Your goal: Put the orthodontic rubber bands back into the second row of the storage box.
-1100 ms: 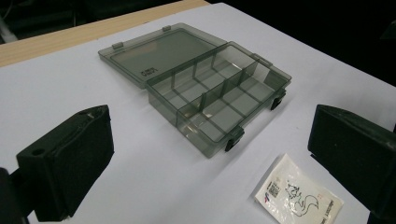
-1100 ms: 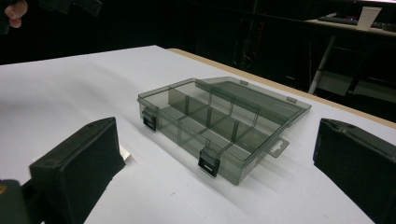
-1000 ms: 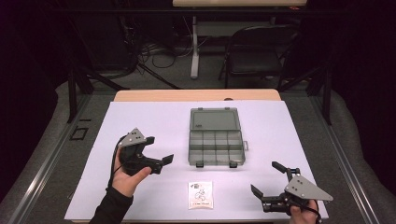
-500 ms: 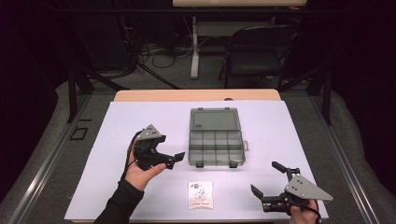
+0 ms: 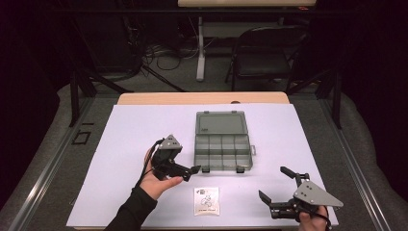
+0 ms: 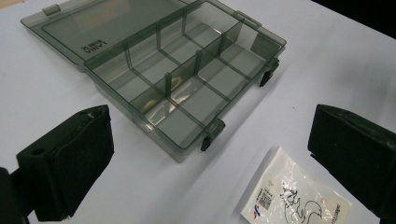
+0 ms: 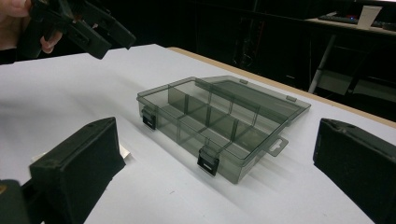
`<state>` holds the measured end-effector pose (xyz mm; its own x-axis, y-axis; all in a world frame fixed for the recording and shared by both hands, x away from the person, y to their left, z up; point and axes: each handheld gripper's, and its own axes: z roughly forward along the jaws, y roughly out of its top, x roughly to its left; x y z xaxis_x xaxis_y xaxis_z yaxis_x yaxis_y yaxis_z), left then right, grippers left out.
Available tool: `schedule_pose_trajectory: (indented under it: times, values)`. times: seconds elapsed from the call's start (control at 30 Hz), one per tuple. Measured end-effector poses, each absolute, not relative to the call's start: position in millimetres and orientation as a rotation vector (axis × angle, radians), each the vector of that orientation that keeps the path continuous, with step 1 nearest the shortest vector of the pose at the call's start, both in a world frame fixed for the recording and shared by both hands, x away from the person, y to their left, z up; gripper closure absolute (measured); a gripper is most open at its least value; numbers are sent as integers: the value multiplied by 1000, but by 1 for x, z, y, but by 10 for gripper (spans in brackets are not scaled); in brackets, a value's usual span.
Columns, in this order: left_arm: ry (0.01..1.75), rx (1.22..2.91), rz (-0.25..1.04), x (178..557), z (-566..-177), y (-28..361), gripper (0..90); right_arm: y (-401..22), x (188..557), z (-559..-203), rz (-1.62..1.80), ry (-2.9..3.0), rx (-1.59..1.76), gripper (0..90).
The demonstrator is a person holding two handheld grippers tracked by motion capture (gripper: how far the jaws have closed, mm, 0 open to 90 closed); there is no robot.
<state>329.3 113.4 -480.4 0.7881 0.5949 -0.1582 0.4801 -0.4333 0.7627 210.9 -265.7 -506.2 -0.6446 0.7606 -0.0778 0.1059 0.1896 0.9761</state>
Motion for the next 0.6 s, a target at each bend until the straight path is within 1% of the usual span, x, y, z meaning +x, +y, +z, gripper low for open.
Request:
schedule_pose_trajectory:
  times: [0.1,0.27,0.3,0.33,0.37,0.4,0.5,0.6]
  values:
    - [788,2122,157,327,-485,111,9,-266,211,-506,1490,1901,809,3]
    - [767,2132,152,320,-491,108,70,-266,211,-506,1485,1908,809,3]
    - [759,2130,150,318,-493,107,70,-266,211,-506,1490,1902,808,3]
    - [753,2131,154,316,-494,107,92,-266,211,-506,1489,1901,810,3]
    - [734,2133,161,313,-496,106,144,-266,211,-506,1484,1908,811,3]
    - [734,2133,161,313,-496,106,163,-266,211,-506,1484,1908,811,3]
    - [715,2138,162,308,-499,104,174,-266,211,-506,1484,1908,810,3]
    - [704,2140,159,306,-502,102,232,-266,210,-506,1483,1913,810,3]
